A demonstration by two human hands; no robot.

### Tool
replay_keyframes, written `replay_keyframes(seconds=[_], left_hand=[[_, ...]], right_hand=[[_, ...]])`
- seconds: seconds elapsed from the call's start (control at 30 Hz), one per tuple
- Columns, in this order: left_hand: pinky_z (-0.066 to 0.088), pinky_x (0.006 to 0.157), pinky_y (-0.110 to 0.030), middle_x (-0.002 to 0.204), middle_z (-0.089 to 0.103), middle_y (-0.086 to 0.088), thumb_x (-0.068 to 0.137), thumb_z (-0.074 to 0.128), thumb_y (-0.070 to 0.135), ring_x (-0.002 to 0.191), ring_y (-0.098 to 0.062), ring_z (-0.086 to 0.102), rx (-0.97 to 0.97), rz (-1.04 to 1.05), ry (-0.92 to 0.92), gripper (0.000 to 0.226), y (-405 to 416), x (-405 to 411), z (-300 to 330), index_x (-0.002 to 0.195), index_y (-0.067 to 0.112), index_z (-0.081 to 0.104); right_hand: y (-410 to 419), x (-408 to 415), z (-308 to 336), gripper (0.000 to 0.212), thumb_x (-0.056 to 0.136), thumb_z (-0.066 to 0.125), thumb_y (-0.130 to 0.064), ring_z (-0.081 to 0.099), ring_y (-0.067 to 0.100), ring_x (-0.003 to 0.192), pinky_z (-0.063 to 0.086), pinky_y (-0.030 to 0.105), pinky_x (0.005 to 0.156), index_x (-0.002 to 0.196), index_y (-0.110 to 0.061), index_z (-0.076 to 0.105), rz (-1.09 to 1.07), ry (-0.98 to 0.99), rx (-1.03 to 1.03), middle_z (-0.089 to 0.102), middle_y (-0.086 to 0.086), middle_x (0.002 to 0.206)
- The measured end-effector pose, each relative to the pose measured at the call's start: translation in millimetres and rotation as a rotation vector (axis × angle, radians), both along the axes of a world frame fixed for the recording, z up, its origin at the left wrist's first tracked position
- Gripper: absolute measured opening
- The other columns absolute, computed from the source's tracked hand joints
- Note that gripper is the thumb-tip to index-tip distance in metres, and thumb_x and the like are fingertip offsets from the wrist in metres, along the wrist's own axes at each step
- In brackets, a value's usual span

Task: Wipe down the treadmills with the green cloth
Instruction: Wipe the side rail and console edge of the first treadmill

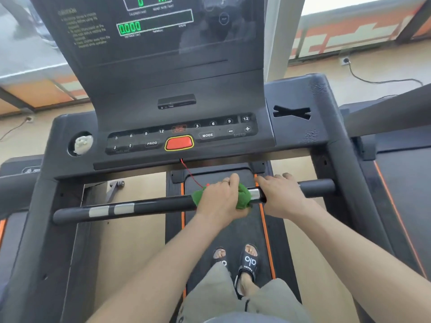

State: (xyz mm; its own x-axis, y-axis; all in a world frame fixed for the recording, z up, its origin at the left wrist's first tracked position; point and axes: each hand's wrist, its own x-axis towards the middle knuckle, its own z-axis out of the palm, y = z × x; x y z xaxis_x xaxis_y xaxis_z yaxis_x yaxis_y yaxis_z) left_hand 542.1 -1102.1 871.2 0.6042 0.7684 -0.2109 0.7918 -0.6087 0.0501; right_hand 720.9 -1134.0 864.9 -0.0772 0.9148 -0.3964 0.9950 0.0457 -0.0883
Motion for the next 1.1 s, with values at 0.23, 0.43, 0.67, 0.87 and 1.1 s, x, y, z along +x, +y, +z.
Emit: replay_keyframes(seconds=[0.23, 0.43, 0.67, 0.87, 1.1], left_hand=[[0.039, 0.063, -0.035, 0.093, 0.055, 0.004, 0.074, 0.074, 0.058, 0.080, -0.026, 0.057, -0.275, -0.065, 0.124, 0.070, 35.8, -37.5, 25.1, 0.117, 0.019, 0.034], [0.038, 0.065, -0.035, 0.106, 0.064, -0.007, 0.079, 0.070, 0.024, 0.096, -0.035, 0.066, -0.152, -0.106, 0.095, 0.053, 14.5, 40.4, 8.2, 0.120, 0.011, 0.040], [0.036, 0.059, -0.034, 0.101, 0.067, -0.003, 0.079, 0.069, 0.038, 0.089, -0.033, 0.070, -0.100, -0.163, -0.076, 0.047, 3.5, 63.5, -3.0, 0.111, 0.014, 0.044], [0.055, 0.069, -0.034, 0.091, 0.064, 0.001, 0.059, 0.076, 0.046, 0.080, -0.024, 0.063, -0.582, 0.032, 0.193, 0.049, 53.2, -18.3, 22.9, 0.094, 0.024, 0.051], [0.048, 0.062, -0.031, 0.089, 0.065, -0.002, 0.058, 0.080, 0.032, 0.079, -0.026, 0.066, -0.729, 0.097, 0.028, 0.043, 39.0, 93.1, 11.2, 0.089, 0.016, 0.055]], right_hand=[[-12.0, 11.0, 1.6, 0.050, 0.070, 0.066, -0.013, 0.058, 0.029, 0.105, 0.027, 0.046, 0.110, 0.116, -0.018, 0.045, -0.017, -0.080, 0.077, 0.062, 0.001, 0.105], [-18.7, 29.0, -6.0, 0.045, 0.054, 0.073, -0.011, 0.059, 0.033, 0.086, 0.040, 0.046, 0.094, 0.095, -0.015, 0.054, -0.101, -0.154, 0.175, 0.062, 0.005, 0.085], [-21.4, 54.5, 0.4, 0.034, 0.061, 0.062, -0.009, 0.061, 0.034, 0.082, 0.036, 0.037, 0.068, 0.092, -0.015, 0.050, -0.177, -0.113, 0.072, 0.065, 0.003, 0.083], [-20.8, 49.4, 7.6, 0.035, 0.066, 0.063, -0.008, 0.059, 0.031, 0.082, 0.037, 0.037, 0.075, 0.090, -0.018, 0.038, -0.198, -0.121, 0.058, 0.065, 0.003, 0.088], [-11.8, 54.8, 14.5, 0.042, 0.072, 0.060, -0.007, 0.057, 0.032, 0.099, 0.034, 0.035, 0.075, 0.110, -0.011, 0.042, -0.244, 0.010, -0.060, 0.061, 0.007, 0.108]])
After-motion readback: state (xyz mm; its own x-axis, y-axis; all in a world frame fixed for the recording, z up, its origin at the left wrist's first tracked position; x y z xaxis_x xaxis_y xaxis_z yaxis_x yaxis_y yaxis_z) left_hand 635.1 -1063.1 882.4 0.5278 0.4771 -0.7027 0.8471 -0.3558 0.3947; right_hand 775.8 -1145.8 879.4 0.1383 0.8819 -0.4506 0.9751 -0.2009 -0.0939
